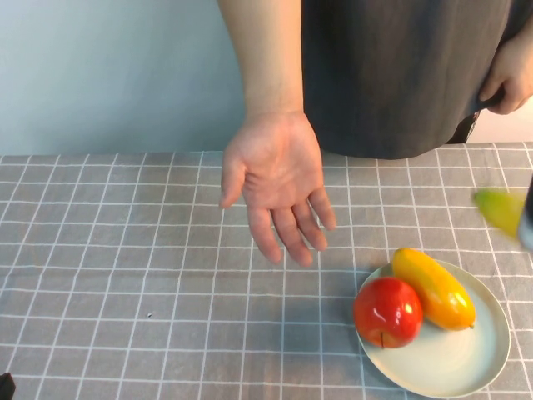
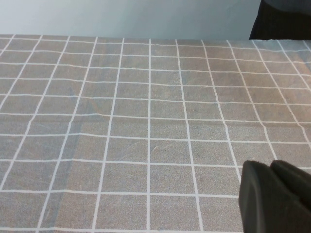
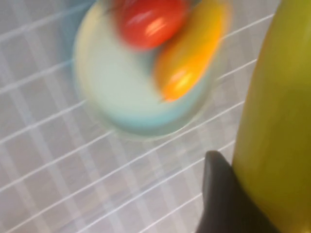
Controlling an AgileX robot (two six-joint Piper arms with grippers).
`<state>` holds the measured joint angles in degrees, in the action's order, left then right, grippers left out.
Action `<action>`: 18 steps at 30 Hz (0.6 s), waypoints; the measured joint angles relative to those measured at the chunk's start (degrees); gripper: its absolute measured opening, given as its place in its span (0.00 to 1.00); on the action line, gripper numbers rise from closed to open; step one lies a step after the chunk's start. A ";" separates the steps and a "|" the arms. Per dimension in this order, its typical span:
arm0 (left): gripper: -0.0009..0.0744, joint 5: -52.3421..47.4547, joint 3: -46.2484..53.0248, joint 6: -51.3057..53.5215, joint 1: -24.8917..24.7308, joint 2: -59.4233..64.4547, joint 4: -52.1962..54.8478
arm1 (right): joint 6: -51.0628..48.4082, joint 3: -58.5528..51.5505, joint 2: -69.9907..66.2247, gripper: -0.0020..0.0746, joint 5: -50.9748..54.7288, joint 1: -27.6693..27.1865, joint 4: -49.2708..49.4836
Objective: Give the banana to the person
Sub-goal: Hand the grabbed banana to the person
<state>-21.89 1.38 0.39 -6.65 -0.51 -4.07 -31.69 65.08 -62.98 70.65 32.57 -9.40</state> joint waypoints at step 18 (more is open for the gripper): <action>0.02 0.00 0.00 0.00 0.00 0.00 0.00 | -7.62 36.58 -23.65 0.39 1.45 12.41 -3.08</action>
<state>-21.89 1.38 0.39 -6.65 -0.51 -4.07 -39.32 101.65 -86.63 72.10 44.98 -12.48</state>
